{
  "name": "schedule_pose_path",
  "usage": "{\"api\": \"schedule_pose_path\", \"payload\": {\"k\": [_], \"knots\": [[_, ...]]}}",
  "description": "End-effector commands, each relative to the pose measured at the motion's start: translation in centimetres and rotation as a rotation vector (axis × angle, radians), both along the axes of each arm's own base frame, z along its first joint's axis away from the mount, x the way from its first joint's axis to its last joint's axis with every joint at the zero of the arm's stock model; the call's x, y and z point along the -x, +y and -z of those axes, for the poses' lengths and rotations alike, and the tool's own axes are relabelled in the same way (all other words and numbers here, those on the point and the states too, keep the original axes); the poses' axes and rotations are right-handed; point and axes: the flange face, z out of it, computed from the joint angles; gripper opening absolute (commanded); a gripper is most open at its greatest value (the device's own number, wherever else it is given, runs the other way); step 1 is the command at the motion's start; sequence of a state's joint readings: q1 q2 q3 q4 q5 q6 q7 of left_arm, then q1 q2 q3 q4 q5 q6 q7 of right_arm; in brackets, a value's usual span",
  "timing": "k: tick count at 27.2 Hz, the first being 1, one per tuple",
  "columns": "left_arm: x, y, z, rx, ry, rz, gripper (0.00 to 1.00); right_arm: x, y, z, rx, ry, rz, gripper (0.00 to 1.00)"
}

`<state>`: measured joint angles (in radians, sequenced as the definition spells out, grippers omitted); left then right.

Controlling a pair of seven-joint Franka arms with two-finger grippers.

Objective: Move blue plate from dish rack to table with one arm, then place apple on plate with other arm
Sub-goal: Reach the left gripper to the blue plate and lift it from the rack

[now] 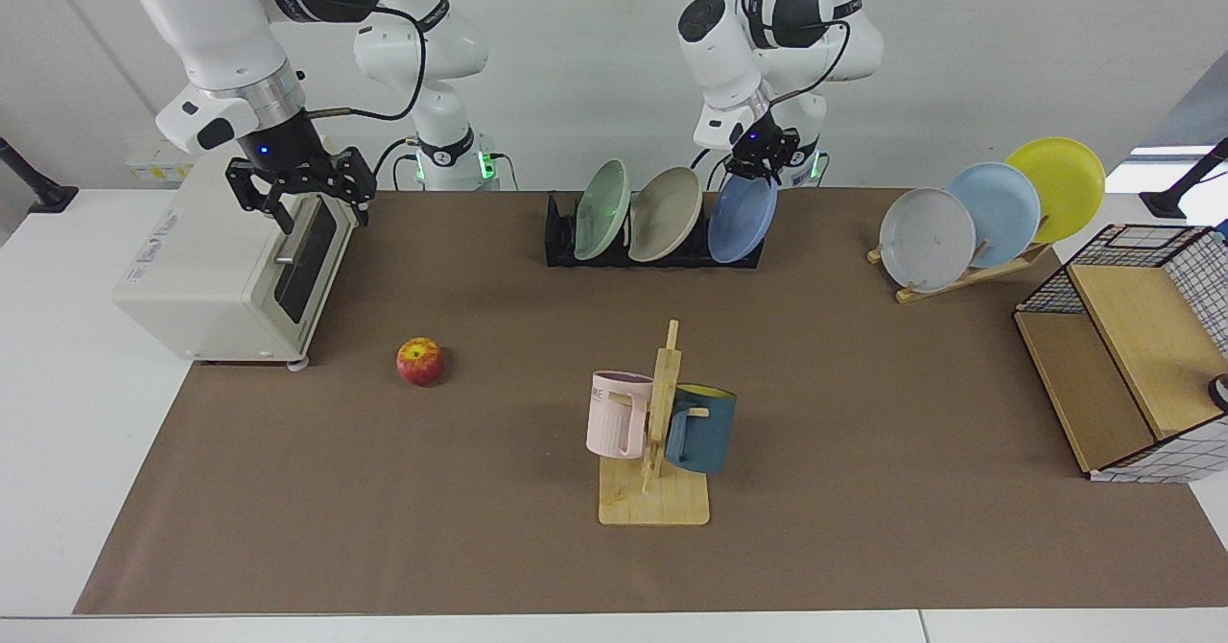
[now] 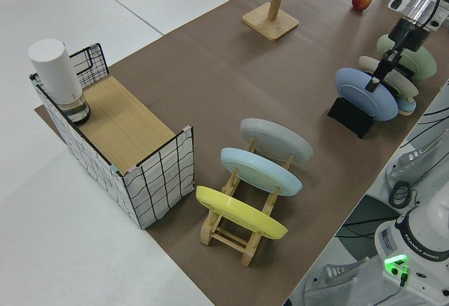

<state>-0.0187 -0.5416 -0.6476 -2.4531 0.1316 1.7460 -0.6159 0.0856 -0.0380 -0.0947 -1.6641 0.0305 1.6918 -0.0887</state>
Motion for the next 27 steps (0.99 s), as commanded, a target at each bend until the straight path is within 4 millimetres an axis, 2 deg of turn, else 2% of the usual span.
{"api": "schedule_pose_path", "payload": {"k": [1,5,8,10,13,17,19,23,27], "knots": [[-0.9,-0.2,-3.2,-0.026,-0.012,-0.042,0.00,0.3,0.1,-0.4,0.001,0.001,0.019,1.00],[-1.6,0.0,-4.5,-0.014,-0.025,-0.048,0.00,0.2,1.2,-0.4,-0.005,-0.013,0.003,1.00],[-2.9,0.6,-6.0,0.000,-0.051,-0.068,0.00,0.9,1.4,0.7,-0.009,0.006,0.007,1.00],[-4.5,1.3,-7.3,0.014,-0.068,-0.070,0.00,1.1,1.4,2.1,-0.009,0.027,0.008,1.00],[-8.2,2.8,-8.8,0.048,-0.088,-0.095,0.00,1.4,1.7,4.4,-0.009,0.052,0.006,1.00],[-14.1,2.8,-8.1,0.190,-0.125,-0.084,0.00,1.8,2.5,7.6,-0.009,0.054,-0.006,1.00],[-16.4,4.0,-8.3,0.264,-0.160,-0.110,0.00,1.7,2.7,9.4,-0.008,0.045,-0.007,1.00],[-17.7,3.4,-6.5,0.467,-0.145,-0.193,0.00,0.9,3.1,12.3,-0.004,0.029,-0.012,1.00],[-18.6,2.4,-2.2,0.695,-0.131,-0.299,0.00,-0.6,3.1,15.3,0.003,0.035,-0.007,1.00]]}}
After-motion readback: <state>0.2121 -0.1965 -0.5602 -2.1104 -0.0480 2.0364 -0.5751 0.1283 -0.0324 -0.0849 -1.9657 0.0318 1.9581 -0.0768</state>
